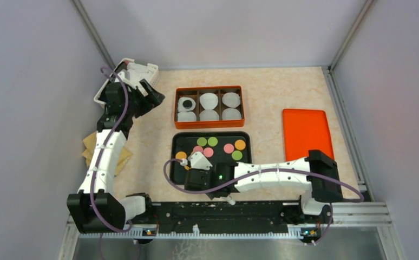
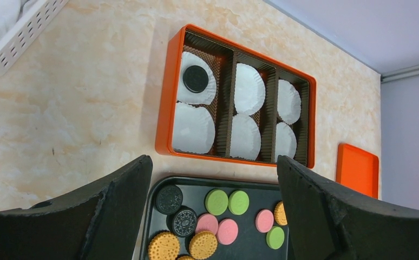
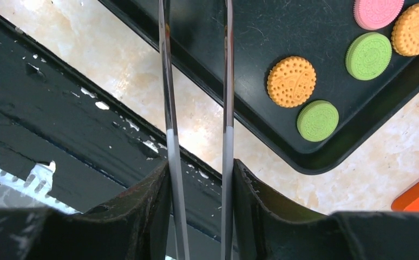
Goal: Pack the cookies
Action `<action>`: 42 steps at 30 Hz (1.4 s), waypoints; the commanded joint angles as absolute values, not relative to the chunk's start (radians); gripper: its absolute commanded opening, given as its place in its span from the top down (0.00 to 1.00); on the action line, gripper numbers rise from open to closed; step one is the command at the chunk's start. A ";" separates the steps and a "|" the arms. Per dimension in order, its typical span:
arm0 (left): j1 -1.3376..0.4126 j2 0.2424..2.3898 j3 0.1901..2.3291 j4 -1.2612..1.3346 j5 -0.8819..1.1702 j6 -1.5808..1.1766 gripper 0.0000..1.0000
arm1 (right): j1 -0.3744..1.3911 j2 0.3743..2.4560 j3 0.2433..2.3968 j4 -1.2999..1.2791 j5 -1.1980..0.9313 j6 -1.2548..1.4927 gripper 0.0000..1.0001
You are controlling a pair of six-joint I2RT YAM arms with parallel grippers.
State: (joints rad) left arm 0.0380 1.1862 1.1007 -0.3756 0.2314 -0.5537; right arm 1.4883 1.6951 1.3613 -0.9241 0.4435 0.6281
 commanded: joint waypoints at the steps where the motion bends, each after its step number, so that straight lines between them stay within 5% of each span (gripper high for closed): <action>1: 0.043 1.159 1.100 -0.354 0.243 -0.540 0.08 | 1.499 1.722 1.446 -0.909 0.468 0.602 0.56; 8: 0.043 1.158 1.098 -0.354 0.246 -0.539 0.08 | 1.498 1.735 1.474 -0.890 0.455 0.569 0.48; 18: 0.043 1.160 1.089 -0.341 0.250 -0.538 0.08 | 1.465 1.767 1.488 -0.885 0.441 0.563 0.51; 25: 0.043 1.164 1.080 -0.335 0.254 -0.538 0.08 | 1.426 1.751 1.461 -0.854 0.403 0.563 0.62; 31: 0.043 1.163 1.079 -0.332 0.256 -0.533 0.09 | 1.419 1.763 1.492 -0.859 0.422 0.547 0.98; 42: 0.044 1.158 1.097 -0.345 0.246 -0.520 0.08 | 1.418 1.750 1.600 -0.864 0.505 0.499 1.00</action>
State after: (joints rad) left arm 0.0383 1.1862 1.0843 -0.3737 0.2420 -0.5350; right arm 1.4250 1.7634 1.5215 -0.8902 0.4412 0.5312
